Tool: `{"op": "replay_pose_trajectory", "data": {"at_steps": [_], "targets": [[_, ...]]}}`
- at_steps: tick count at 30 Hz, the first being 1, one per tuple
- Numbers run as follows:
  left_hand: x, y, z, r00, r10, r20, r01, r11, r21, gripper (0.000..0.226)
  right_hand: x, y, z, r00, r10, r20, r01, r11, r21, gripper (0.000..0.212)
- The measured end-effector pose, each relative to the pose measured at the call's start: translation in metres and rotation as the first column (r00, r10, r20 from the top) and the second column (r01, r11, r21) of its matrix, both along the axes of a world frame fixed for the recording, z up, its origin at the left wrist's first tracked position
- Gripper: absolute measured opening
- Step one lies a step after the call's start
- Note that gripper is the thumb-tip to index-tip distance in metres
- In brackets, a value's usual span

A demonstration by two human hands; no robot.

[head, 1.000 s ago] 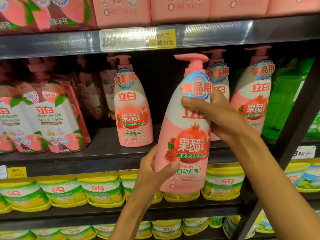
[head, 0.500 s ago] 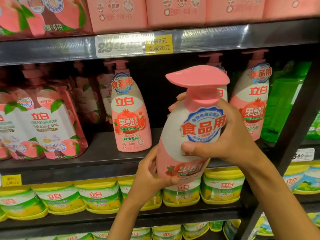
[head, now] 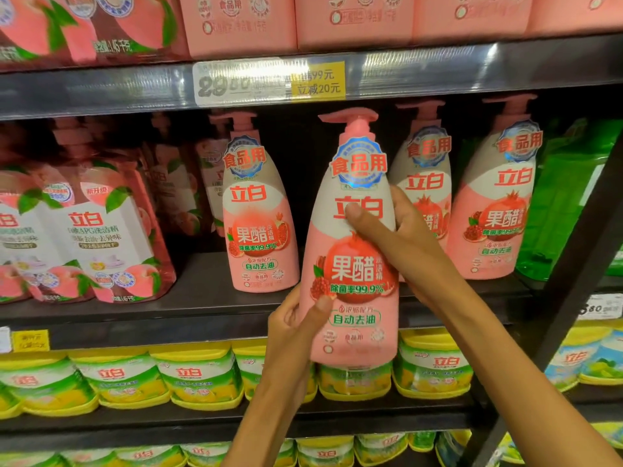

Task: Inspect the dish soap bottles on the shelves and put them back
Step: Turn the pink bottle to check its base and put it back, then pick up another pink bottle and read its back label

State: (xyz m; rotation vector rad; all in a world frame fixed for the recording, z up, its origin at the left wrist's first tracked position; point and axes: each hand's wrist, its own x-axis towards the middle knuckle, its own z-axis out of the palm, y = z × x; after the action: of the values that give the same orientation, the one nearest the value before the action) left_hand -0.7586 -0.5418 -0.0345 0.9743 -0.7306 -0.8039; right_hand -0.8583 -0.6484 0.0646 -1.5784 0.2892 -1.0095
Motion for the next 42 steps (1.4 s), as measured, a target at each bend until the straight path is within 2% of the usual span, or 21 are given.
{"op": "replay_pose_trajectory", "data": {"at_steps": [2, 5, 8, 10, 14, 20, 23, 28, 31, 32, 35, 42], "targets": [[0.005, -0.007, 0.005, 0.999, 0.032, 0.029, -0.031, 0.999, -0.029, 0.059, 0.008, -0.006, 0.000, 0.999, -0.020, 0.027, 0.021, 1.000, -0.022, 0.058], [0.015, -0.016, 0.013, 0.980, 0.058, 0.191, -0.051, 0.998, -0.039, 0.050, 0.016, -0.015, 0.005, 0.997, -0.031, 0.064, 0.035, 0.997, -0.063, 0.055], [0.024, -0.022, 0.015, 0.946, 0.096, 0.309, -0.090, 0.995, -0.035, 0.060, 0.020, -0.021, 0.003, 0.998, -0.030, 0.059, 0.036, 0.994, -0.100, 0.058], [0.028, -0.026, 0.015, 0.932, 0.111, 0.344, -0.103, 0.994, -0.040, 0.073, 0.023, -0.025, 0.001, 0.998, -0.030, 0.058, 0.037, 0.992, -0.124, 0.051], [0.039, -0.034, 0.009, 0.913, 0.114, 0.391, -0.120, 0.993, -0.010, 0.062, 0.029, -0.033, -0.005, 0.998, -0.033, 0.053, 0.041, 0.988, -0.146, 0.053], [0.041, -0.047, -0.001, 0.878, 0.216, 0.427, -0.244, 0.970, 0.010, 0.067, 0.044, -0.046, -0.014, 0.995, -0.088, 0.037, 0.094, 0.976, -0.199, 0.050], [0.027, -0.052, 0.002, 0.777, 0.340, 0.529, -0.404, 0.915, 0.006, 0.068, 0.048, -0.050, -0.025, 0.987, -0.134, 0.084, 0.148, 0.970, -0.192, 0.052], [0.010, -0.056, 0.002, 0.519, 0.455, 0.724, -0.649, 0.760, -0.012, 0.073, 0.052, -0.055, -0.035, 0.984, -0.148, 0.101, 0.162, 0.974, -0.159, 0.064], [0.009, -0.056, 0.004, 0.254, 0.500, 0.828, -0.763, 0.629, -0.146, 0.073, 0.055, -0.055, -0.039, 0.981, -0.158, 0.115, 0.173, 0.976, -0.136, 0.064], [0.010, -0.056, 0.005, 0.209, 0.511, 0.834, -0.766, 0.615, -0.185, 0.071, 0.056, -0.055, -0.040, 0.979, -0.168, 0.120, 0.183, 0.974, -0.131, 0.062], [0.014, -0.056, 0.007, 0.224, 0.521, 0.824, -0.744, 0.637, -0.201, 0.064, 0.061, -0.054, -0.040, 0.972, -0.207, 0.115, 0.221, 0.966, -0.133, 0.062], [0.014, -0.060, 0.007, 0.155, 0.458, 0.876, -0.744, 0.637, -0.202, 0.053, 0.074, -0.053, -0.041, 0.953, -0.298, 0.061, 0.304, 0.933, -0.192, 0.054]]}}
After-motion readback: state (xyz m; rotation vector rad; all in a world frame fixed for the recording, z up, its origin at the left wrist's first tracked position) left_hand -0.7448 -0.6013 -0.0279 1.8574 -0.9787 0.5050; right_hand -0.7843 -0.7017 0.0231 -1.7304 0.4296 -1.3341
